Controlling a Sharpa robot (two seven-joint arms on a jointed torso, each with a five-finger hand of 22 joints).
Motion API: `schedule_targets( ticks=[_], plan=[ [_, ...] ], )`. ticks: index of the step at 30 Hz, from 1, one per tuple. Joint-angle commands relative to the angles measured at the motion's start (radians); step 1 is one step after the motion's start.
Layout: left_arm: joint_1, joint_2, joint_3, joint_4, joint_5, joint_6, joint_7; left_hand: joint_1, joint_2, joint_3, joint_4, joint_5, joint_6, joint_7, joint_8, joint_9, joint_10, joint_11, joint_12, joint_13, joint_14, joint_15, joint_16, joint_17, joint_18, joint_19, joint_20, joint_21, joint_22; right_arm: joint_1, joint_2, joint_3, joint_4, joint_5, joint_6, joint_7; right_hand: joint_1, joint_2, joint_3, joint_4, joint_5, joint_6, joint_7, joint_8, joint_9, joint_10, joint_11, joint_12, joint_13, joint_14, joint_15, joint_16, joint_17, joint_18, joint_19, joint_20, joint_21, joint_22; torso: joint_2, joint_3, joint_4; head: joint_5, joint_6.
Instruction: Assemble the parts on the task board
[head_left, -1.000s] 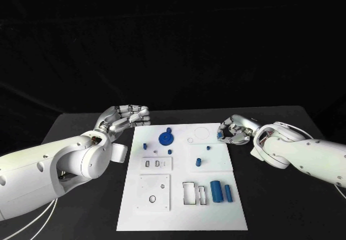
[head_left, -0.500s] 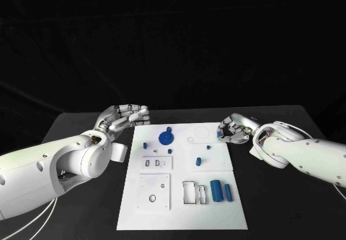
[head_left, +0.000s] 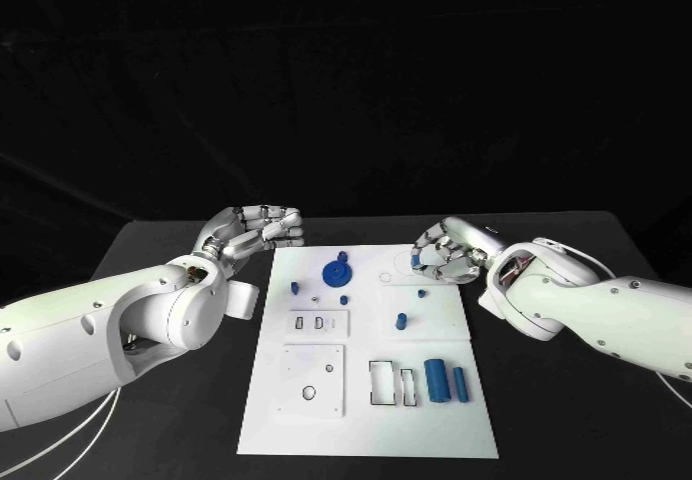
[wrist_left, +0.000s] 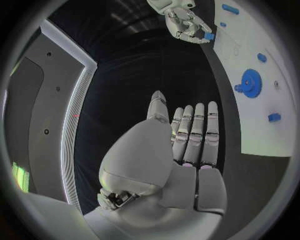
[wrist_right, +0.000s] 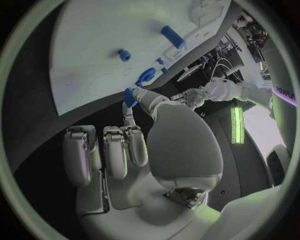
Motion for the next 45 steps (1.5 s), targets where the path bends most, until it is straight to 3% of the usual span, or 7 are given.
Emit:
schedule_targets(
  ticks=[1,4,7,12,15,30,45],
  plan=[
    [0.001,0.004,0.001,0.0,0.001,0.017,0.008,-0.001,0.01,0.0,-0.007,-0.003,-0.009,0.019,-0.006,0.002,-0.009,0.002,-0.004,-0.001,-0.009,0.001,-0.004,0.002,0.016,0.001,0.005,-0.004,-0.002,0.002,0.026,-0.001,0.034,-0.043,-0.017,-0.109,-0.007,0.006,0.006,-0.001,0.006,0.014,-0.017,0.009,0.018,0.028,-0.008,-0.003,0.156,0.104,-0.007,0.004,0.263,-0.011,0.056,-0.008,0.0,0.221,-0.001,-0.0017,0.0006,0.009,0.0],
    [0.001,0.006,0.001,-0.001,0.001,0.017,0.008,-0.001,0.01,0.0,-0.007,-0.003,-0.009,0.019,-0.006,0.002,-0.009,0.002,-0.004,-0.001,-0.009,0.001,-0.004,0.002,0.016,0.001,0.005,-0.004,-0.002,0.001,0.062,-0.002,0.06,-0.067,-0.015,-0.145,-0.008,0.007,0.007,-0.001,0.008,0.014,-0.017,0.009,0.018,0.027,-0.008,-0.005,0.155,0.104,-0.008,0.004,0.263,-0.011,0.055,-0.008,0.0,0.221,-0.002,-0.0042,0.0023,0.015,-0.005],
    [0.001,0.008,0.001,-0.003,0.002,0.017,0.006,-0.001,0.01,0.0,-0.007,-0.003,-0.009,0.019,-0.006,0.002,-0.009,0.002,-0.004,-0.001,-0.009,0.001,-0.004,0.002,0.016,0.001,0.005,-0.004,-0.002,-0.004,0.1,-0.003,0.076,-0.1,-0.014,-0.174,-0.01,0.008,0.008,0.0,0.009,0.013,-0.016,0.008,0.019,0.027,-0.008,-0.005,0.154,0.104,-0.008,0.004,0.263,-0.011,0.056,-0.009,0.0,0.221,-0.002,-0.004,0.0012,0.023,-0.007],
    [0.001,0.013,0.001,-0.006,0.002,0.017,0.004,-0.002,0.011,-0.002,-0.007,-0.003,-0.009,0.019,-0.006,0.003,-0.009,0.001,-0.004,0.0,-0.009,0.001,-0.004,0.003,0.016,0.001,0.005,-0.005,-0.002,-0.027,0.166,-0.008,0.078,-0.157,-0.012,-0.208,-0.013,0.009,0.008,0.0,0.011,0.013,-0.017,0.009,0.019,0.027,-0.009,-0.005,0.155,0.104,-0.008,0.004,0.263,-0.012,0.057,-0.009,0.002,0.222,-0.004,-0.0093,0.0033,0.033,-0.014],
    [0.001,0.015,0.001,-0.008,0.002,0.017,0.003,-0.002,0.011,-0.002,-0.007,-0.003,-0.009,0.019,-0.006,0.003,-0.009,0.001,-0.004,0.0,-0.009,0.001,-0.004,0.003,0.016,0.001,0.005,-0.005,-0.002,-0.042,0.197,-0.01,0.073,-0.177,-0.01,-0.216,-0.014,0.009,0.009,0.0,0.013,0.013,-0.017,0.009,0.02,0.028,-0.009,-0.004,0.155,0.104,-0.008,0.004,0.263,-0.012,0.057,-0.009,0.002,0.222,-0.004,-0.0104,0.0058,0.038,-0.02],
    [0.001,0.023,0.0,-0.013,0.002,0.015,0.0,-0.002,0.011,-0.002,-0.007,-0.003,-0.009,0.019,-0.006,0.003,-0.009,0.001,-0.004,0.0,-0.009,0.001,-0.004,0.003,0.016,0.001,0.005,-0.005,-0.002,-0.108,0.302,-0.019,0.025,-0.253,0.006,-0.239,-0.022,0.005,0.009,0.0,0.02,0.01,-0.017,0.008,0.021,0.028,-0.009,-0.005,0.155,0.104,-0.009,0.004,0.263,-0.012,0.058,-0.01,0.003,0.223,-0.003,-0.008,0.0024,0.063,-0.044],
    [0.001,0.023,0.0,-0.012,0.002,0.017,-0.002,-0.003,0.012,-0.004,-0.007,-0.004,-0.009,0.019,-0.006,0.004,-0.009,0.001,-0.003,0.0,-0.009,0.001,-0.005,0.003,0.016,0.001,0.005,-0.005,-0.002,-0.126,0.329,-0.02,0.005,-0.288,0.029,-0.247,-0.031,-0.002,0.008,-0.001,0.024,0.008,-0.016,0.008,0.022,0.027,-0.009,-0.006,0.154,0.104,-0.009,0.004,0.263,-0.012,0.058,-0.011,0.002,0.223,-0.004,-0.009,0.004,0.072,-0.055]
  ],
)
